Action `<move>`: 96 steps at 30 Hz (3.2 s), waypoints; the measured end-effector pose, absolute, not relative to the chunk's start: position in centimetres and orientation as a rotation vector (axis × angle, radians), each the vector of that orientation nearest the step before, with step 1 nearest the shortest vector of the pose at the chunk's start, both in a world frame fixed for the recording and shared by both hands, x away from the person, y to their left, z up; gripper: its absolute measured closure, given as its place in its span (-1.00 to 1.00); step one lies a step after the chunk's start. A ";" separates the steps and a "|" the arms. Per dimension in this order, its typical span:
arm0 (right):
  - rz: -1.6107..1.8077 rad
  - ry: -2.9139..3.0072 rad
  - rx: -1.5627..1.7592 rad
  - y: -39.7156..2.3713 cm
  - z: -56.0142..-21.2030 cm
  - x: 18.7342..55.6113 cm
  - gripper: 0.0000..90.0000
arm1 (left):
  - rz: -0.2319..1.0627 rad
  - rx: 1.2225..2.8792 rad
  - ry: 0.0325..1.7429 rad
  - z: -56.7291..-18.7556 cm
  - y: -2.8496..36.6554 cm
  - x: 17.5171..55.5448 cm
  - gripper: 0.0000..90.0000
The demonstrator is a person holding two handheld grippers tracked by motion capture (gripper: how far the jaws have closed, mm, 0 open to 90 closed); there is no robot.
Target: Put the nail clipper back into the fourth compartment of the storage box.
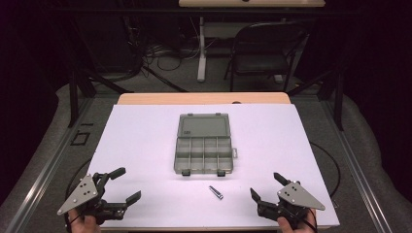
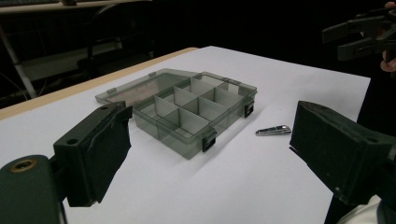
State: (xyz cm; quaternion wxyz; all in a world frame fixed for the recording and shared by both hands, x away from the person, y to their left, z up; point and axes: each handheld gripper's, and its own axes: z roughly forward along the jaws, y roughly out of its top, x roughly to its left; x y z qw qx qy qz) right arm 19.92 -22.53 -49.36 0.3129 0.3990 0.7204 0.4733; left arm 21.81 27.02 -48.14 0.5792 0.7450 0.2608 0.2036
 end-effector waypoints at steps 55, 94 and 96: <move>1.064 2.252 1.097 -18.6 -46.7 24.0 -0.76 | 0.462 1.752 0.597 -47.5 27.0 21.7 -0.75; 0.860 2.478 1.030 -14.1 -48.1 28.0 -0.55 | 0.423 1.768 0.709 -48.2 27.1 22.7 -0.99; 0.839 2.498 1.031 -14.0 -48.4 28.2 -0.50 | 0.427 1.765 0.715 -48.3 27.2 22.8 -0.99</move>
